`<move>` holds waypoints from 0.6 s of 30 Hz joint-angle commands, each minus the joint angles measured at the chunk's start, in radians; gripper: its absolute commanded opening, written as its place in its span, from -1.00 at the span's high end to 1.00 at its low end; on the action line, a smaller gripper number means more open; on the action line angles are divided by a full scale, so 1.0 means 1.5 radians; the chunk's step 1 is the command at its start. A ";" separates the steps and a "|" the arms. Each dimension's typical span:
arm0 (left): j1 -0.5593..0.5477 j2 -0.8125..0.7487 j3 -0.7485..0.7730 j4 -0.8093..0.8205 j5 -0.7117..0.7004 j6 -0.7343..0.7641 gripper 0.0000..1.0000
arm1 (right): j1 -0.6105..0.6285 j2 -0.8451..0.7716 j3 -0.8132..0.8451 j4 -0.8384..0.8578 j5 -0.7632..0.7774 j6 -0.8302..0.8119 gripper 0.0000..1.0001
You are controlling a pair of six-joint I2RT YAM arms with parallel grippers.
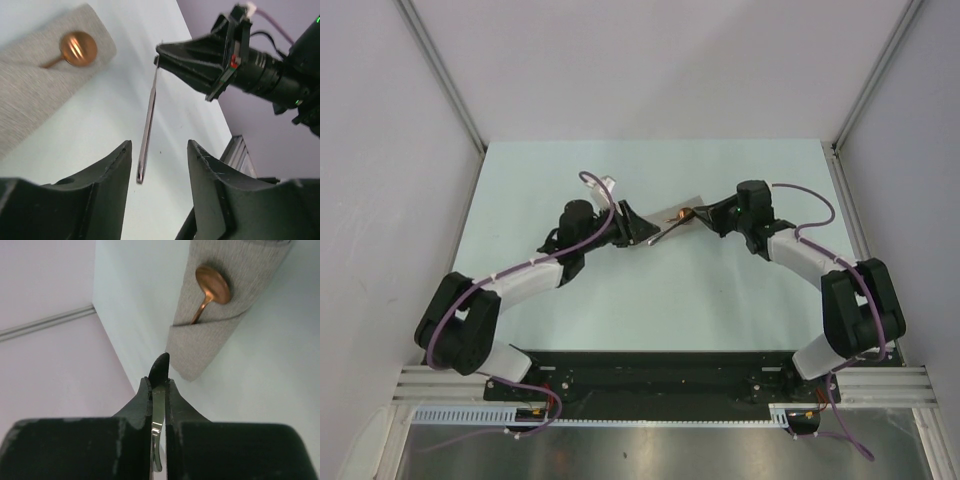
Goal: Fold the napkin into a case and place the utensils inside
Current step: Pass from the left arm to the right, then insert the knife into the folded napkin.
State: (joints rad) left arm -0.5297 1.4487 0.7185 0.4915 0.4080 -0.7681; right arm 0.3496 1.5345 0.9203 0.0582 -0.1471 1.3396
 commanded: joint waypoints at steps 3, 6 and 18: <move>0.087 0.001 0.070 -0.098 0.011 -0.018 -0.05 | -0.045 0.029 0.062 -0.012 0.063 -0.036 1.00; 0.106 0.025 0.095 -0.155 -0.006 -0.025 0.22 | -0.060 0.049 0.092 -0.036 0.097 -0.065 1.00; 0.112 0.169 0.131 -0.211 -0.022 -0.013 1.00 | -0.035 0.140 0.249 -0.161 0.355 -0.205 1.00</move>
State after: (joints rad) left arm -0.3656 1.6657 0.8814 0.1753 0.3832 -0.7940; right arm 0.2768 1.7050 1.2045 -0.1219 0.2092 1.1149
